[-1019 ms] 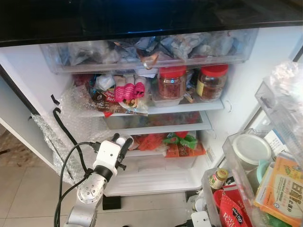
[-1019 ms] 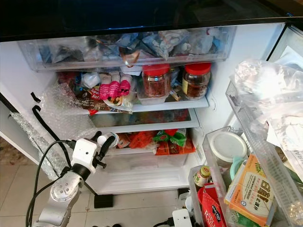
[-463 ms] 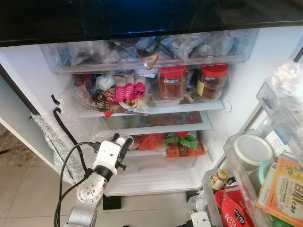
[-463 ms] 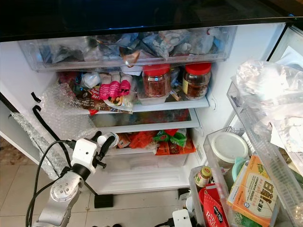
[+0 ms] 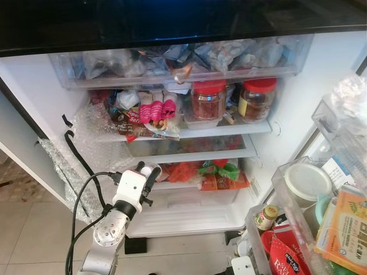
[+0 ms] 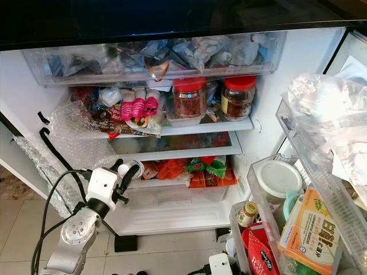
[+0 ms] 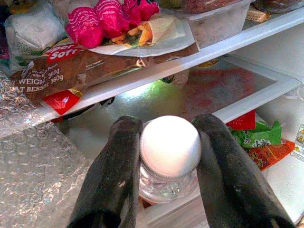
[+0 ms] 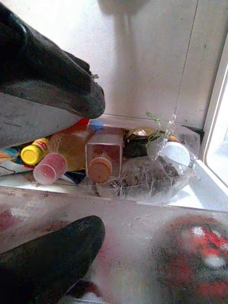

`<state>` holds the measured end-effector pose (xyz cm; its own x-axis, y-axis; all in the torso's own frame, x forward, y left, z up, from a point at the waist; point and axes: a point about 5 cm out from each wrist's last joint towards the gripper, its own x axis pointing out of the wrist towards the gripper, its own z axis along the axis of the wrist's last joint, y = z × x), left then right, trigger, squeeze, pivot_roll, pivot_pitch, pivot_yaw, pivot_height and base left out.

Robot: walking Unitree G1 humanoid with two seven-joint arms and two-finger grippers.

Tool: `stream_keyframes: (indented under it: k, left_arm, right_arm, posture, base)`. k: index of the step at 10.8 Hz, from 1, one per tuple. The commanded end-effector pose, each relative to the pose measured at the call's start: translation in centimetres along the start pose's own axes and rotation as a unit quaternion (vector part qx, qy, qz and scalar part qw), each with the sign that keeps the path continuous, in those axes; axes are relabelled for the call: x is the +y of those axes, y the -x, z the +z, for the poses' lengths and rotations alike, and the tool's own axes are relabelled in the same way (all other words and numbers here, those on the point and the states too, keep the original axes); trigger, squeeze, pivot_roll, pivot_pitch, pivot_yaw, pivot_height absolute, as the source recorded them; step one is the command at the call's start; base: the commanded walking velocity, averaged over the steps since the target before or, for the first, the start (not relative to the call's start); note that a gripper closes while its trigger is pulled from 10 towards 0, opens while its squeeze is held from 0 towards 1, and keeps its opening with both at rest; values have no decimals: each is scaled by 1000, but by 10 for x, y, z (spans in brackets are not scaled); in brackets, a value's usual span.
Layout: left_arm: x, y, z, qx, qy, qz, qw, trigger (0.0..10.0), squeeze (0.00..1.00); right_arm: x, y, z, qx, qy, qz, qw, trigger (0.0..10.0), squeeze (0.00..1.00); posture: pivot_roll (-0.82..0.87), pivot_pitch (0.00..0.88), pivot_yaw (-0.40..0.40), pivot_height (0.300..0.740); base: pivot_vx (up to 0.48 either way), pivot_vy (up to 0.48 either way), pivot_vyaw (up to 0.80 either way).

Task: Restocking fridge

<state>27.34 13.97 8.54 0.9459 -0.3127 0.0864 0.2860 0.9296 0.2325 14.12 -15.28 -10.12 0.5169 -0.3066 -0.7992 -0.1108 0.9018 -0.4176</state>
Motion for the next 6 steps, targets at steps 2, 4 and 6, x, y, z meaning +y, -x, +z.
stream_keyframes:
  k: [2,4,6]
  left_arm:
    - [2,-1,1,1,-6,-1,1000,10000,0]
    - [2,-1,1,1,-6,-2,1000,10000,0]
    - [3,-1,1,1,-8,-2,1000,10000,0]
  right_arm:
    - [-1,1,-10,22,2,-12,1000,10000,0]
    - [-1,2,-10,23,1,-14,1000,10000,0]
    - [-5,1,-12,26,2,-23,999,10000,0]
  posture:
    - [-127,85,35,740]
    - [-126,83,35,740]
    - [-123,81,37,740]
  base:
    - [0,0,0]
    - [0,0,0]
    - [0,0,0]
